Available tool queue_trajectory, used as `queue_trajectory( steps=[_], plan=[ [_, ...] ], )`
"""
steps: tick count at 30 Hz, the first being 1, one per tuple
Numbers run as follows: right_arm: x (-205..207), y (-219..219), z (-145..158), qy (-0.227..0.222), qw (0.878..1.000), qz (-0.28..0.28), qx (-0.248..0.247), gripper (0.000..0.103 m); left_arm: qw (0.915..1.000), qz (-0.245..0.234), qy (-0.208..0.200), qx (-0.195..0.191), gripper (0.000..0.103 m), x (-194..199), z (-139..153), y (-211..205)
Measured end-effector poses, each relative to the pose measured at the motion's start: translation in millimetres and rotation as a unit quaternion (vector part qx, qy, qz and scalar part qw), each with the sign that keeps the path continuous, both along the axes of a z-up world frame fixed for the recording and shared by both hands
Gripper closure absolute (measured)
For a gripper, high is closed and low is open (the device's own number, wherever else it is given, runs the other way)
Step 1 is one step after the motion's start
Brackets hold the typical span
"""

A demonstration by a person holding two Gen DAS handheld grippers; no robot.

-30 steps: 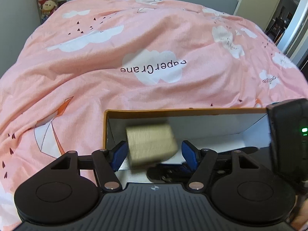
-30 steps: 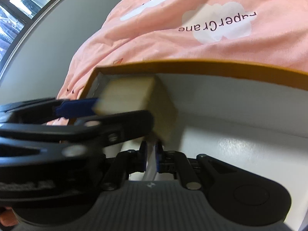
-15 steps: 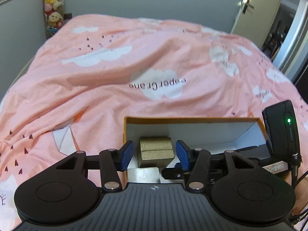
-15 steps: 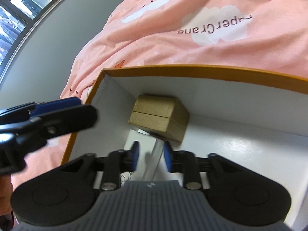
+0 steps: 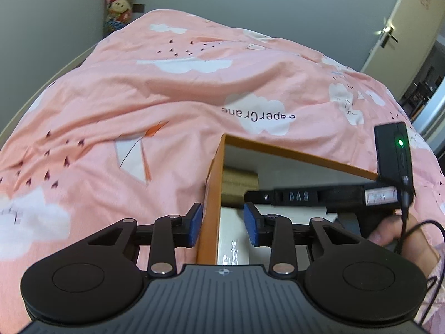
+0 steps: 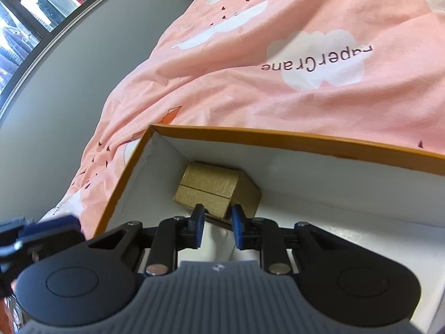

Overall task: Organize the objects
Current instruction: 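Lower the gold cube into the orange box beside the white box and open the left tool, then withdraw both tools from the orange box toward the remaining items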

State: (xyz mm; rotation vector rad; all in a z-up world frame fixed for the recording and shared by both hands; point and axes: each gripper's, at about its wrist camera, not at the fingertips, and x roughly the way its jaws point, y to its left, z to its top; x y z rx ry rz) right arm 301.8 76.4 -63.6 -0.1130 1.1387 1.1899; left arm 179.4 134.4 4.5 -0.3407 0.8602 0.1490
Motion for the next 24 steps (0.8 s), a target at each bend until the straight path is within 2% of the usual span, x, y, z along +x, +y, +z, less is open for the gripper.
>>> queue_trajectory(
  steps=[6,11,19,24],
  plan=[
    [-5.0,4.7,-0.3,-0.001,1.0,0.003,-0.005,0.081,0.9999,0.008,-0.003,-0.007,0.062,-21.8,-1.9,-5.5],
    [-17.7,-8.4,17.3,-0.013,1.0,0.01,-0.004,0.081,0.9998,0.004,-0.016,-0.009,0.063,-39.9,6.5,-17.7],
    [-70.2,-72.3,62.3,-0.055,0.997,0.025,0.04,0.08,0.9992,-0.01,-0.021,-0.033,0.064,-79.3,15.3,-44.2],
    [-107.0,-117.7,80.7,-0.085,0.995,0.021,0.053,0.077,0.9977,-0.026,-0.007,-0.062,0.064,-101.4,7.6,-60.3]
  ],
)
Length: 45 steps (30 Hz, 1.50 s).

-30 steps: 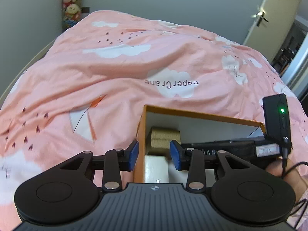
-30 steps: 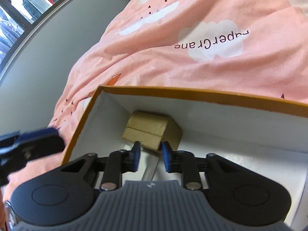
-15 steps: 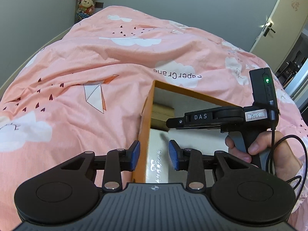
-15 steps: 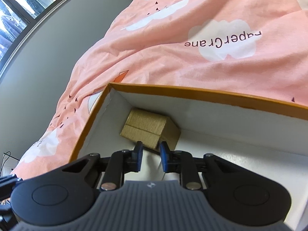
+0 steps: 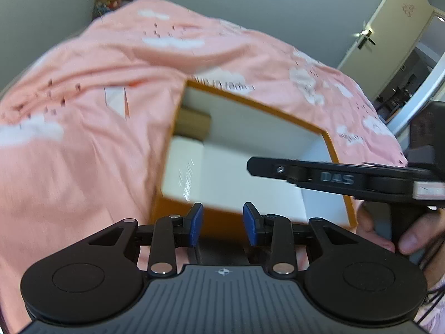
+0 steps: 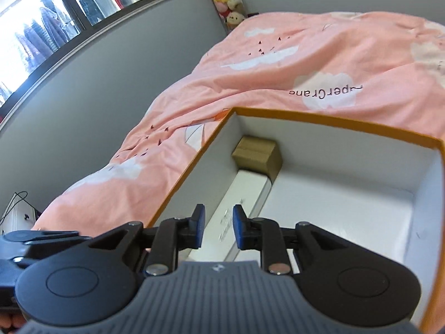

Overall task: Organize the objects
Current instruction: 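Withdraw both tools from the orange box toward the remaining items, then grasp the black box with the left tool while the right tool grasps the photo card pack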

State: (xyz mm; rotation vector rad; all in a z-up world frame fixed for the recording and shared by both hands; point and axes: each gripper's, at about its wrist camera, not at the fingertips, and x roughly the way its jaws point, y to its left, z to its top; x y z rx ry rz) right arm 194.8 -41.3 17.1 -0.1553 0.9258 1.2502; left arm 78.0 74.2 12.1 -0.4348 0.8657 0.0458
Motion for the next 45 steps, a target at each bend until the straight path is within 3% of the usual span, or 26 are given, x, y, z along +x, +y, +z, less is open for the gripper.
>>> queue_trajectory(
  steps=[7,10,17,25,29,33,40,45],
  plan=[
    [-35.9,-59.9,3.7,-0.006,0.999,-0.03,0.015,0.073,0.9991,-0.002,0.027,-0.033,0.063,-18.6,-26.4,-5.3],
    [-44.8,-76.0,-4.2,-0.005,0.999,-0.047,-0.008,0.072,0.9977,0.001,0.033,-0.059,0.063,-20.7,-37.2,-1.3],
    [-46.5,-91.1,-32.4,-0.011,0.993,-0.09,-0.074,0.072,0.9964,0.017,0.058,-0.06,0.062,-21.4,-58.2,5.1],
    [-34.2,-95.5,-55.0,0.048,0.987,-0.109,-0.109,0.066,0.9785,0.047,0.097,-0.176,0.046,-10.4,-93.3,23.3],
    [-25.5,-91.5,-63.3,0.069,0.983,-0.112,-0.127,0.065,0.9707,0.065,0.117,-0.2,0.044,-0.7,-108.0,30.5],
    [-14.4,-80.2,-73.4,0.09,0.978,-0.102,-0.158,0.059,0.9588,0.075,0.139,-0.237,0.041,6.5,-125.4,35.0],
    [-4.8,-63.8,-82.4,0.094,0.973,-0.079,-0.193,0.057,0.9467,0.079,0.149,-0.274,0.038,12.6,-143.8,32.9],
    [3.9,-48.9,-92.8,0.108,0.967,-0.063,-0.221,0.057,0.9476,0.077,0.144,-0.275,0.044,10.8,-142.4,27.9]
  ],
)
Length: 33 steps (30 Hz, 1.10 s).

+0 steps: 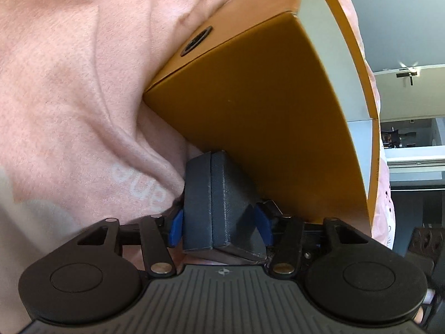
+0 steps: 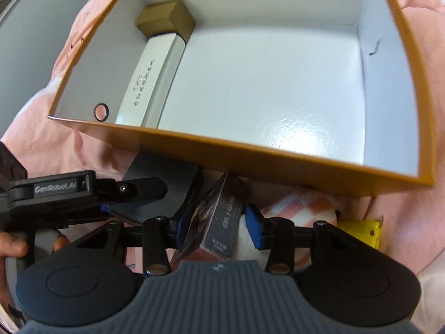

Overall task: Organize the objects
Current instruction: 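Grasp the black box with the left tool while the right tool grasps the photo card pack, then carry the black box with the left tool while the right tool carries the photo card pack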

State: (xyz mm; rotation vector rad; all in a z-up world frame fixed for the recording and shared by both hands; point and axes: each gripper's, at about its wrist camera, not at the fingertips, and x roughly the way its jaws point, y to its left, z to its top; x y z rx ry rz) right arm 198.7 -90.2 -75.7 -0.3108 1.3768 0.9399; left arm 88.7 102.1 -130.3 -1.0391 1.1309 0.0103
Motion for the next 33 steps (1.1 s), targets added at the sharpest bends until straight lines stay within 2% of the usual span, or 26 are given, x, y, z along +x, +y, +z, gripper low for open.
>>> queue_trajectory(
  steps=[3,8,12,17,20,27,33],
  plan=[
    [4.4,10.0,-5.5,0.012,1.0,0.013,-0.021,0.057,0.9999,0.001,-0.009,0.005,0.05,-4.9,5.5,0.4],
    [8.0,25.6,-13.6,0.03,0.997,0.031,-0.06,0.057,0.9983,-0.007,-0.041,0.042,0.062,-16.8,29.6,1.8],
    [8.4,27.2,-10.5,0.034,0.997,0.03,-0.069,0.063,0.9962,-0.009,-0.062,0.061,0.065,-27.5,45.2,2.5],
    [5.2,14.0,2.2,0.033,0.998,0.025,-0.043,0.069,0.993,-0.011,-0.085,0.081,0.065,-35.8,65.8,-0.7],
    [-0.4,2.8,18.2,0.029,0.999,0.028,-0.017,0.078,0.9904,-0.022,-0.105,0.088,0.065,-36.5,79.1,-7.8],
    [-18.9,-24.9,57.7,0.007,0.999,0.041,0.033,0.079,0.9831,-0.036,-0.153,0.094,0.065,-33.0,111.7,-17.2],
    [-21.6,-44.7,100.8,-0.019,0.995,0.036,0.092,0.079,0.9756,-0.024,-0.197,0.094,0.065,-30.5,137.8,-17.3]
  ],
)
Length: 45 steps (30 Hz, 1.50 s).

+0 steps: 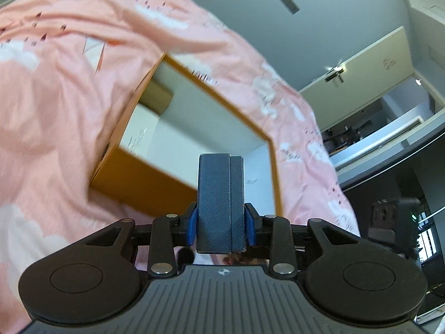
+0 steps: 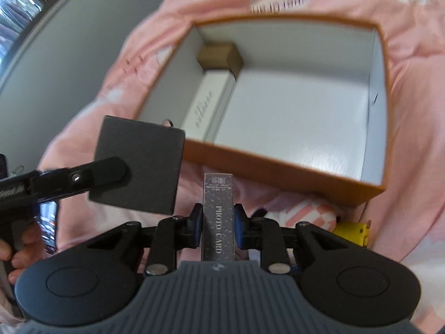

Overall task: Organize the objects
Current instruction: 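Carry the black box with the left tool while the right tool carries the photo card pack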

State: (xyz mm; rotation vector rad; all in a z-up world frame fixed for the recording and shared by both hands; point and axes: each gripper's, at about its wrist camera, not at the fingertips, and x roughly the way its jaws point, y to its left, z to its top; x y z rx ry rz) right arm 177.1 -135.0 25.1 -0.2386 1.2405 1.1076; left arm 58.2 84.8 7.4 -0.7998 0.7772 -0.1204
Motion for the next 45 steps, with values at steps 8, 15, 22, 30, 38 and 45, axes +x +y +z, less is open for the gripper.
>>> queue_trajectory(
  steps=[8,15,22,30,38,45],
  plan=[
    [20.4,-16.5,59.3,-0.049,0.993,-0.049,0.1,0.079,0.9988,0.0,-0.044,0.021,0.065,34.3,28.4,-2.3],
    [63.1,2.2,50.1,-0.079,0.982,-0.121,0.12,0.079,0.9976,-0.013,-0.02,0.065,0.065,93.3,9.4,-16.3],
    [94.1,24.5,6.9,-0.083,0.981,-0.158,0.072,0.079,0.9951,-0.046,0.058,0.065,0.065,131.1,-39.4,-31.4],
    [104.4,33.3,-32.5,-0.046,0.985,-0.161,0.035,0.079,0.9858,-0.059,0.146,0.059,0.065,148.5,-70.5,-29.2],
    [108.2,36.1,-47.9,-0.027,0.986,-0.16,0.027,0.079,0.9788,-0.059,0.186,0.061,0.065,147.7,-84.1,-24.0],
    [106.2,36.1,-48.9,-0.02,0.987,-0.155,0.028,0.079,0.9755,-0.047,0.19,0.101,0.048,135.5,-76.9,-14.7]
  ],
)
